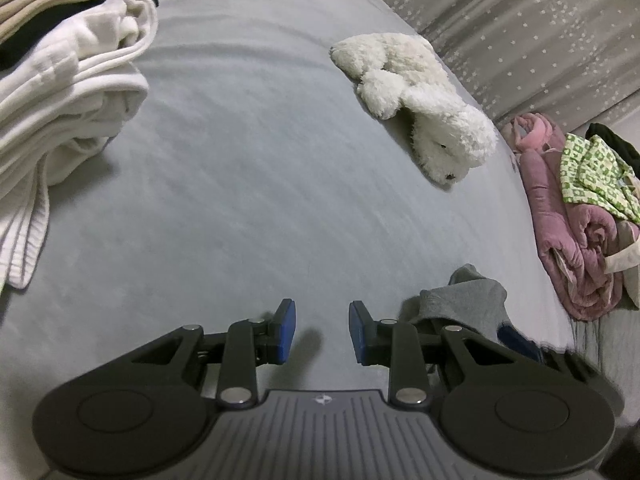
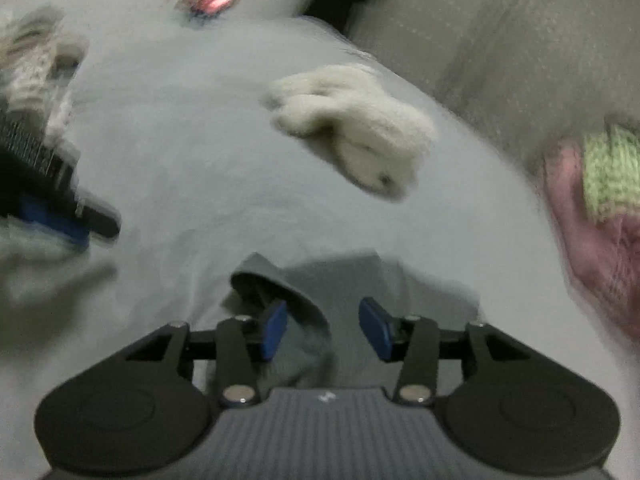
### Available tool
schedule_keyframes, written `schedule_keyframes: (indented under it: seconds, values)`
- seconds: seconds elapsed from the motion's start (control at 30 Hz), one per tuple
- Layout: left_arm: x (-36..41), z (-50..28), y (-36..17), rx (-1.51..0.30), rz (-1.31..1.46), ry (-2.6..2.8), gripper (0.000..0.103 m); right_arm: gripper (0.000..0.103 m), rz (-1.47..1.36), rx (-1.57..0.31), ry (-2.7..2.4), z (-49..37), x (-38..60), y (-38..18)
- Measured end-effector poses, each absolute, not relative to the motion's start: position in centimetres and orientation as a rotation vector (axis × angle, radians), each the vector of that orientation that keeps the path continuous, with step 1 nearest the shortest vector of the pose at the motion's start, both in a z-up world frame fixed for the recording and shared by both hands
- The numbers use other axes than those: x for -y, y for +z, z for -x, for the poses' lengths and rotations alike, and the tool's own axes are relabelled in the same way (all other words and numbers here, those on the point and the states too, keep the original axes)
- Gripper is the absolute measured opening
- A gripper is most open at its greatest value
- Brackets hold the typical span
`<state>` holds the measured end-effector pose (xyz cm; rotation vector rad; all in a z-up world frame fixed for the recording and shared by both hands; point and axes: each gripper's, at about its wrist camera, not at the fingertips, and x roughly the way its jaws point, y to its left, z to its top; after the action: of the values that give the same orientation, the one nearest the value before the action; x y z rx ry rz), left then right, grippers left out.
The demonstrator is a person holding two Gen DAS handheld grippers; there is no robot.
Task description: Fold clothes
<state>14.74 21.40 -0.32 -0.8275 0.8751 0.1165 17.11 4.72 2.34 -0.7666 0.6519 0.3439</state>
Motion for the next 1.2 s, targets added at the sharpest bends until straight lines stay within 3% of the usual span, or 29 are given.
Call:
schedule_keyframes:
  seconds: [0.17,0.23,0.3,0.37,0.47,0.57,0.67,1.07,1.2]
  values:
    - [-22.1,-14.6,-0.4,-0.869,0.855,0.132,0.027,0.039,0.977,-0.61,0.417,-18.0,-8.6,0.9]
    - [-22.4,-14.6,-0.4,-0.868,0.862,0.134,0.027,0.028,1.016,-0.612,0.437,-18.5,-9.6,0.4]
    - [-22.7,-14.6,-0.6,-0.869,0.873,0.138,0.027,0.008,1.044,-0.625,0.451,-18.8,-10.2,-0.2]
    - [-23.0,-14.6,-0.7,-0.872,0.888,0.146,0.027,0.006,0.969,-0.625,0.451,-19.2,-10.2,0.1]
    - [-23.3,-14.6,-0.8,-0.871,0.907,0.154,0.027,0.006,0.532,-0.632,0.45,-20.7,-8.1,3.3]
    - [-23.2,-14.6,-0.6,-0.865,0.907,0.149,0.027,0.006,-0.085,-0.653,0.414,-23.1,-2.8,5.9]
    - [-23.2,-14.6,-0.5,-0.863,0.906,0.146,0.027,0.006,-0.32,-0.713,0.39,-25.0,-0.2,4.9]
    - [-23.5,-14.5,-0.5,-0.856,0.914,0.16,0.027,0.006,-0.713,-0.693,0.502,-25.6,1.9,2.9]
    - [-23.6,-14.5,-0.5,-0.858,0.918,0.162,0.027,0.009,-0.467,-0.755,0.414,-26.0,-0.2,2.7]
